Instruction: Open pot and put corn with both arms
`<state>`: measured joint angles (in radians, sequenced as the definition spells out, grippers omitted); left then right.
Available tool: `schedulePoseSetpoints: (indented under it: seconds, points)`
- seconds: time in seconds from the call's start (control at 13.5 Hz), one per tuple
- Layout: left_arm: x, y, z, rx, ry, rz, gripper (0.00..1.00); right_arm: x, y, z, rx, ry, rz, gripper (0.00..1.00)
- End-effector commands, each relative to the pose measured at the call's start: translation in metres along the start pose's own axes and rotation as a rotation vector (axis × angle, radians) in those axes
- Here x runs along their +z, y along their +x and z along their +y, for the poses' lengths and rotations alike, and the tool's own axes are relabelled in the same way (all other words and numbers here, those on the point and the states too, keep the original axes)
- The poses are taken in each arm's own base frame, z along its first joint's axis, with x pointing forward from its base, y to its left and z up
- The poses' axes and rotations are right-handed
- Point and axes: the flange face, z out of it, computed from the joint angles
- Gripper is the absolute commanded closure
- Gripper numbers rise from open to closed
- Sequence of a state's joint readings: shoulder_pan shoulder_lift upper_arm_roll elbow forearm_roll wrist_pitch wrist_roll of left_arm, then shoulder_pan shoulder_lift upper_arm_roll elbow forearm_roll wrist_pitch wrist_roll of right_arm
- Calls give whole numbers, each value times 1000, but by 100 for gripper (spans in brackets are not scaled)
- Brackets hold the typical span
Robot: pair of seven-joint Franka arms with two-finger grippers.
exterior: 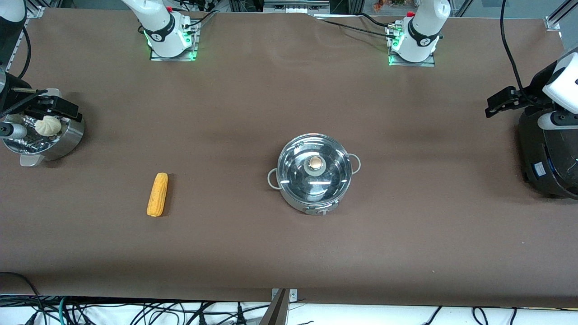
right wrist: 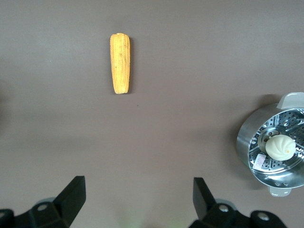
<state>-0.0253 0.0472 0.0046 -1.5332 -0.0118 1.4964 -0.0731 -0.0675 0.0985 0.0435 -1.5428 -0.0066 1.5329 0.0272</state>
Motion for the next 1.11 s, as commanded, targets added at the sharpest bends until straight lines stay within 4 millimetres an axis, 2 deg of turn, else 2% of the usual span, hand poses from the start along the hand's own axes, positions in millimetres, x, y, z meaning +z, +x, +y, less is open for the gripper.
schedulePoseSetpoints:
  seconds: [0.0, 1.03]
  points:
    - [-3, 2, 2, 10, 16, 11, 0, -6, 5, 2, -10, 0, 9, 0]
    - [-11, 2, 3, 10, 18, 30, 0, -6, 5, 2, -9, -1, 9, 0]
